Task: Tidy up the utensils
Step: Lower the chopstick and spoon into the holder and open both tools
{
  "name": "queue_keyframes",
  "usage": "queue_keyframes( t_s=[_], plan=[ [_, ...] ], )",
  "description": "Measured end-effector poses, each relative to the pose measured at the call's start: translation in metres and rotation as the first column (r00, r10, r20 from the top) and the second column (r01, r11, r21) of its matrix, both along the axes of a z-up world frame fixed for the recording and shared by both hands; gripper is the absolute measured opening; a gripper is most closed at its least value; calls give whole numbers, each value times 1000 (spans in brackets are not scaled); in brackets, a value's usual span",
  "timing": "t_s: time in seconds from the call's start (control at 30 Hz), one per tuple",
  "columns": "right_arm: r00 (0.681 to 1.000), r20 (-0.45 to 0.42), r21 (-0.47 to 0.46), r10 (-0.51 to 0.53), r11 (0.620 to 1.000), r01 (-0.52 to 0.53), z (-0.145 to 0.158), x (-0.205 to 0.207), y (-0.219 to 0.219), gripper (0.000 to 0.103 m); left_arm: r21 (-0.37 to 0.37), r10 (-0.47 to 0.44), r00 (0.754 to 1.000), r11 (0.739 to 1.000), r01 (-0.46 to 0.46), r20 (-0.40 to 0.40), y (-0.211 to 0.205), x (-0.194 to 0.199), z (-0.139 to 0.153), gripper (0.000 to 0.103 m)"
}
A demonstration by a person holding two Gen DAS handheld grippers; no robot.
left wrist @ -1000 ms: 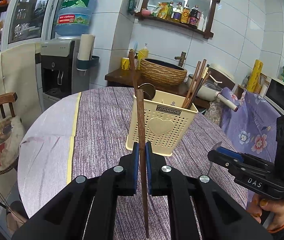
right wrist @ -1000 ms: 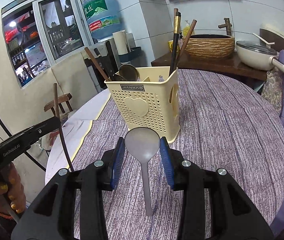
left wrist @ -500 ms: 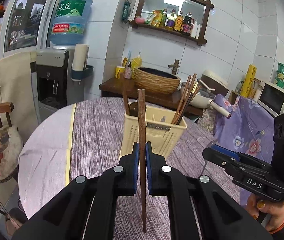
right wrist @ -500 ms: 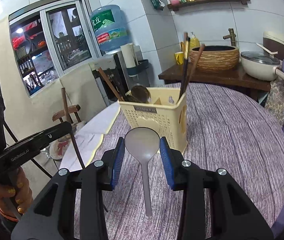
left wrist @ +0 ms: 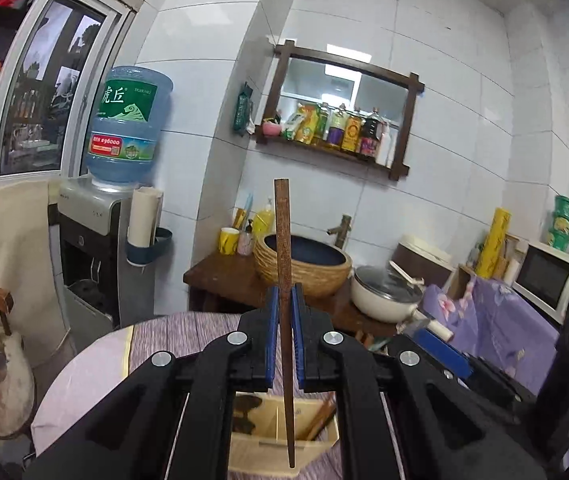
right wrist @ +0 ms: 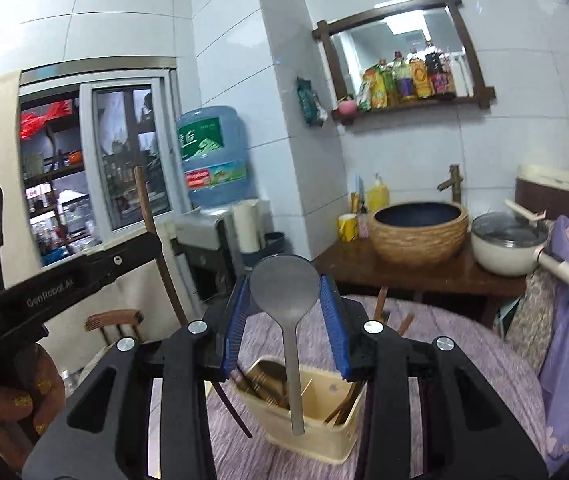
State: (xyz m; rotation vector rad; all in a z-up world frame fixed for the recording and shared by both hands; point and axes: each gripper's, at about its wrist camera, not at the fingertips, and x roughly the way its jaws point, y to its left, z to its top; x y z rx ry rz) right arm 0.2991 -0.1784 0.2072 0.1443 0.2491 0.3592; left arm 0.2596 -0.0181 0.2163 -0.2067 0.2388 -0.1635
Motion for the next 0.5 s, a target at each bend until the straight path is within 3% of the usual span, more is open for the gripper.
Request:
queue_keyframes(
  t_s=[0.17, 0.5],
  plan=[
    [998, -37, -23, -48, 999, 47, -28, 31, 3, 37, 39, 44, 998, 998, -46, 44, -13, 23, -20, 8],
    [990, -122, -67, -63, 996, 56, -92, 41, 5, 37, 94, 36, 998, 995, -32, -44, -17, 31, -80, 8]
  ],
)
